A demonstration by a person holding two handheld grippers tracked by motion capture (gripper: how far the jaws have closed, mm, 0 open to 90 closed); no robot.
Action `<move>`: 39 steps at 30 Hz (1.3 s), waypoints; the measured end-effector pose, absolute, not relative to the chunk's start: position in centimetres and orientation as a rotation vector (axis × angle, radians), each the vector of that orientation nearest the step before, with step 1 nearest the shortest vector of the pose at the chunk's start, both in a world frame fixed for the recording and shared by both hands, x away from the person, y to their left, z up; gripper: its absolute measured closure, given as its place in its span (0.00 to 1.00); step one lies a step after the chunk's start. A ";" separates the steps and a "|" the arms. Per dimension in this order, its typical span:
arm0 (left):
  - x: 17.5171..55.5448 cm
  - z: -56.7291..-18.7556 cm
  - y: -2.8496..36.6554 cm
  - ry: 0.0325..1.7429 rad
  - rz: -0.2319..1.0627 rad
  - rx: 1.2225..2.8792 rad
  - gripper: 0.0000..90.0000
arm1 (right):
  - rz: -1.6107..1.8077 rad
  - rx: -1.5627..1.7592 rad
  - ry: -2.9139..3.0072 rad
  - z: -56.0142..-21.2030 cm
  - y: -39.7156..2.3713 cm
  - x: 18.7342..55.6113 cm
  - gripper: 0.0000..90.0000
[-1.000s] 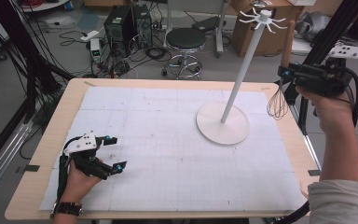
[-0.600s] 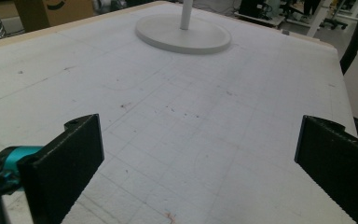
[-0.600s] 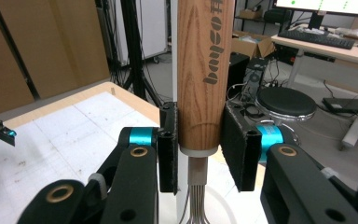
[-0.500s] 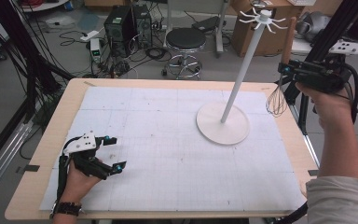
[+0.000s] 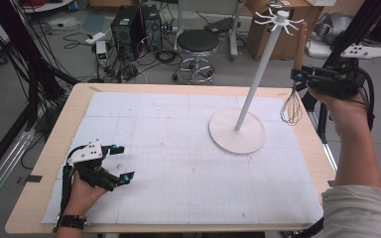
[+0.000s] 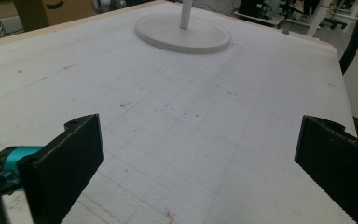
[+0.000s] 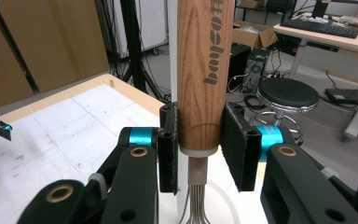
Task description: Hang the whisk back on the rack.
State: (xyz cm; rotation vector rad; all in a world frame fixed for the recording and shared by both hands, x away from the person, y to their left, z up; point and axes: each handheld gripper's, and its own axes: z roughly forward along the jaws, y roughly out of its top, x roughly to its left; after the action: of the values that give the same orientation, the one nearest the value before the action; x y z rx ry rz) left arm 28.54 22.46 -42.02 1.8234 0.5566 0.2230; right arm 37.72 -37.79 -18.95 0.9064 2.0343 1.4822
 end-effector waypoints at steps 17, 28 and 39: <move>28.5 -42.0 22.4 0.556 0.222 1.820 0.02 | 1.485 0.906 2.059 -19.9 -36.4 38.4 0.76; 28.5 -42.1 22.4 0.554 0.216 1.828 0.02 | 1.501 0.901 2.083 -20.3 -36.0 38.3 0.58; 28.5 -42.1 22.3 0.550 0.215 1.829 0.02 | 1.480 0.913 2.050 -20.5 -36.6 37.1 0.37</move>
State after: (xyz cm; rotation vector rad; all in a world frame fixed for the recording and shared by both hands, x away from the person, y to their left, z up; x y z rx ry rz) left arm 28.54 22.28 -42.13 1.8290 0.5503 0.2152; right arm 37.14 -36.60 -20.45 0.9135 2.0496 1.4801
